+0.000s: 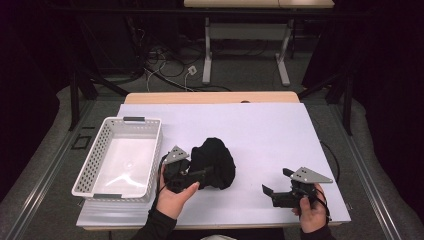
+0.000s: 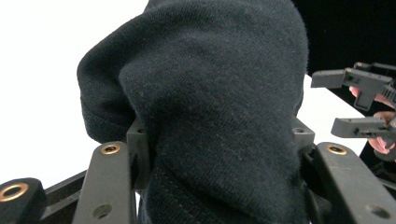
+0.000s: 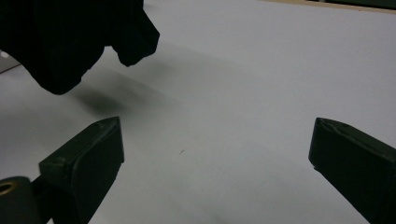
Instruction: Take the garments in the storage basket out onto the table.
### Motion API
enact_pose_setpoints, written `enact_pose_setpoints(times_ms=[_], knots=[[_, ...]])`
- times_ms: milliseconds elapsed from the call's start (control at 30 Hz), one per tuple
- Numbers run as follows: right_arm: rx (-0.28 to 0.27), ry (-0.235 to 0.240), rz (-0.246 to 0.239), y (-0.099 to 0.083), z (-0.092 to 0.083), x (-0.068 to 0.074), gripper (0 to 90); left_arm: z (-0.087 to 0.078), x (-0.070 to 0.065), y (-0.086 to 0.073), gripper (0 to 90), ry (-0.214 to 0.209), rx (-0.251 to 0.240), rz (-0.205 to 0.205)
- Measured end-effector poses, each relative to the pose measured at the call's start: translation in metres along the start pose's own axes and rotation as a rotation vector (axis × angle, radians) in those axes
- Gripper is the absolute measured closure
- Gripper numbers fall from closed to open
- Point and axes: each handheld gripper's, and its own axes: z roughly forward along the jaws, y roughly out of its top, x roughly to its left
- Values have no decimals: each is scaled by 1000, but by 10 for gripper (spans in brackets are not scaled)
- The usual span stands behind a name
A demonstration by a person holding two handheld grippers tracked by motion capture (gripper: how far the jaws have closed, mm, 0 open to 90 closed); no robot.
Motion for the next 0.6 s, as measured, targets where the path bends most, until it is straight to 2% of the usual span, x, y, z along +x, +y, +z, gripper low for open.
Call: enact_pose_setpoints(times_ms=[600], knots=[[1,5,-6,0,0,0,29,22,-15,-16,457,-42,72,20]])
